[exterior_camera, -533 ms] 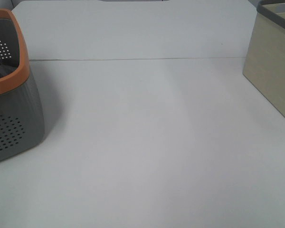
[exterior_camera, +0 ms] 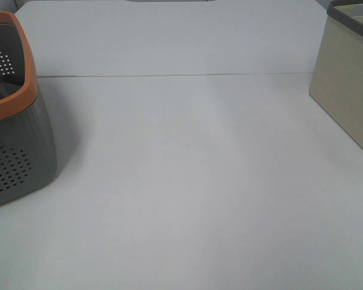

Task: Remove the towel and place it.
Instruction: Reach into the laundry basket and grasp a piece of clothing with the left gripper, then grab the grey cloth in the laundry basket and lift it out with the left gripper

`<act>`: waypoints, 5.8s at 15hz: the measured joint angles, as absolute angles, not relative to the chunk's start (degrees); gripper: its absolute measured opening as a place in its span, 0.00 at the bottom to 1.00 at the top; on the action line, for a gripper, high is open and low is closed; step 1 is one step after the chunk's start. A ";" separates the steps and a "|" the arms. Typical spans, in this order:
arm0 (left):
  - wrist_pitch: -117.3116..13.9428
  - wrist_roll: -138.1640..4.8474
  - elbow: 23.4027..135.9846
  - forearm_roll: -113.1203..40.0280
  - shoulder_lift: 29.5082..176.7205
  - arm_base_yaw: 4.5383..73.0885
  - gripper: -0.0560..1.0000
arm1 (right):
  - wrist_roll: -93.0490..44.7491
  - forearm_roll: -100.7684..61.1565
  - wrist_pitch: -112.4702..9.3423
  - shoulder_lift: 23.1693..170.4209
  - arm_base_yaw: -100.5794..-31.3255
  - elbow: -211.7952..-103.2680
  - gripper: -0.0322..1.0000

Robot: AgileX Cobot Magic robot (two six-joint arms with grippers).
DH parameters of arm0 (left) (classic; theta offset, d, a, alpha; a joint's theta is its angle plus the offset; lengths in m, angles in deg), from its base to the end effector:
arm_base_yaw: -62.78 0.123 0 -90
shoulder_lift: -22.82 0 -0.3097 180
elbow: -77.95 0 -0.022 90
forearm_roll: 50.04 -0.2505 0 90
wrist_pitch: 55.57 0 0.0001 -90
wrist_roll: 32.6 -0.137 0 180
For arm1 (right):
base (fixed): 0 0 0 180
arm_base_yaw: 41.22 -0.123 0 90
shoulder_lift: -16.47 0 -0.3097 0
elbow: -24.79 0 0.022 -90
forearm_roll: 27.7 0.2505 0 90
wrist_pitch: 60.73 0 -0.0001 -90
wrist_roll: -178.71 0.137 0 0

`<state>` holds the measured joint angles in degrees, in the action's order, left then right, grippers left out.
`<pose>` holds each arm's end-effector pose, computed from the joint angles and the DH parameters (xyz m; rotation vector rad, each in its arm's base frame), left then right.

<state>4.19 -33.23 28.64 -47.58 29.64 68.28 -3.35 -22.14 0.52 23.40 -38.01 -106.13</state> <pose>0.0118 -0.0040 0.2578 -0.0843 2.0202 0.0166 0.0100 0.0111 0.2563 0.0152 2.0432 0.0587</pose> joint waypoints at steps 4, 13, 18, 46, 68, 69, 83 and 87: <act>4.19 -33.23 28.64 -47.58 29.64 68.28 0.98 | -3.35 -22.14 0.52 23.40 -38.01 -106.13 0.76; 4.19 -33.00 28.64 -47.58 29.64 68.28 0.98 | -3.35 -22.14 0.52 23.40 -38.01 -106.13 0.76; 4.19 -33.00 28.64 -47.58 29.64 68.28 0.98 | -3.35 -22.14 0.52 23.40 -38.01 -106.13 0.76; 4.25 -33.75 28.64 -47.58 29.64 68.28 0.98 | -3.35 -22.14 0.52 23.40 -38.01 -106.13 0.76; 8.72 -84.22 84.22 -58.64 118.68 68.28 0.98 | -3.35 -22.14 0.52 23.40 -38.01 -106.13 0.76; 7.97 -86.74 87.77 -60.13 126.41 68.28 0.98 | -3.35 -22.14 0.52 23.40 -38.01 -106.13 0.76; 1.50 -90.53 90.92 -61.50 145.49 68.28 0.49 | -3.35 -22.14 0.52 23.40 -38.01 -106.13 0.76; 1.50 -89.67 90.92 -60.87 145.32 68.33 0.46 | -3.35 -22.14 0.52 23.40 -38.01 -106.13 0.76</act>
<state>1.50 -89.67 90.92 -60.87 145.32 68.33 -3.35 -22.14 0.52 23.40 -38.01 -106.13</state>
